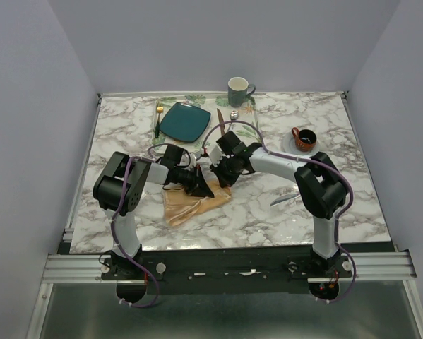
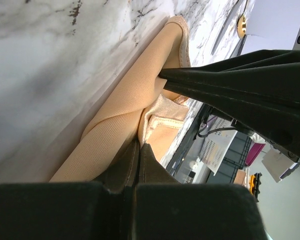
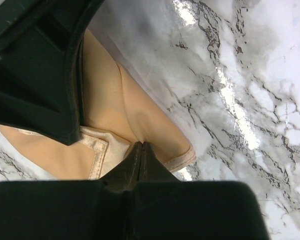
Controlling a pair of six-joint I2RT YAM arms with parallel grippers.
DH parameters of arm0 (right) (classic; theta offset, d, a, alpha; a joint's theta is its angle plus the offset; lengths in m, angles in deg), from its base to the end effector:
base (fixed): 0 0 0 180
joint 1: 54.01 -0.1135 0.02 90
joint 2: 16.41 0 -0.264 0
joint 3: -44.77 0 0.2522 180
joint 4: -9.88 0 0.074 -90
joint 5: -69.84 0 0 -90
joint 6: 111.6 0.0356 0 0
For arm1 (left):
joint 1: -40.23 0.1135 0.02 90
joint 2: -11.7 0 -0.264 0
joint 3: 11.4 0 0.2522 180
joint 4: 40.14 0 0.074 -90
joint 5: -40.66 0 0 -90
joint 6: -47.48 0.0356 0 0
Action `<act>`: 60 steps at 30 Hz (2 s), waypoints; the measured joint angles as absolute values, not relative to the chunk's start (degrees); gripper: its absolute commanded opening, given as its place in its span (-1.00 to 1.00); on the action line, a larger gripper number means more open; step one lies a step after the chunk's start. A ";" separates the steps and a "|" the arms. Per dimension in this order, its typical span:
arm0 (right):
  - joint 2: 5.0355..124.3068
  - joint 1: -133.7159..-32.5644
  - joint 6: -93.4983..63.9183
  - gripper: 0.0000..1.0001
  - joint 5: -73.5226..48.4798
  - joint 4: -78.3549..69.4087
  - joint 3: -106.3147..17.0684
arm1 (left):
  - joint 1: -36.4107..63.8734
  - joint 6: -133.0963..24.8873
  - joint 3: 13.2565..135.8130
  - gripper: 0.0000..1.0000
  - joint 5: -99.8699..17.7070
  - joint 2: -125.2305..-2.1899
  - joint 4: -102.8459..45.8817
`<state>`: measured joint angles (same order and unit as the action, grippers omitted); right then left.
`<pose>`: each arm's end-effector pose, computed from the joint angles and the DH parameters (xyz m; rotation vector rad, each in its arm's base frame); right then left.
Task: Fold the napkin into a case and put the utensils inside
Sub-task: Stuff the top corner of the smaller-rectangle-folded napkin into the folded napkin.
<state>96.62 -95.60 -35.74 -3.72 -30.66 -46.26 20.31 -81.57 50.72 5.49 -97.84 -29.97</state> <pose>0.2977 0.2777 0.1660 -1.3434 2.3376 0.5343 0.3000 -0.1397 0.0968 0.0469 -2.7044 1.5902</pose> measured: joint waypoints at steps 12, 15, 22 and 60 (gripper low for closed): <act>93.59 -95.64 -35.60 -0.99 -4.22 -30.73 -46.15 | 20.61 -81.57 51.01 -1.00 5.51 -97.86 -29.76; 93.26 -95.64 -35.63 -0.99 -4.15 -30.73 -46.05 | 20.68 -81.55 51.25 -1.00 5.44 -97.84 -29.73; 93.26 -95.64 -35.69 -0.99 -4.00 -30.95 -45.43 | 20.68 -81.79 52.60 -1.00 5.33 -97.60 -29.56; 91.88 -95.55 -36.70 -0.99 -1.46 -30.90 -45.43 | 20.90 -77.24 61.85 -1.00 0.68 -100.66 -15.90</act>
<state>91.88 -95.55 -36.70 -1.46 -30.90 -45.43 20.90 -77.24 61.85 0.68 -100.66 -15.90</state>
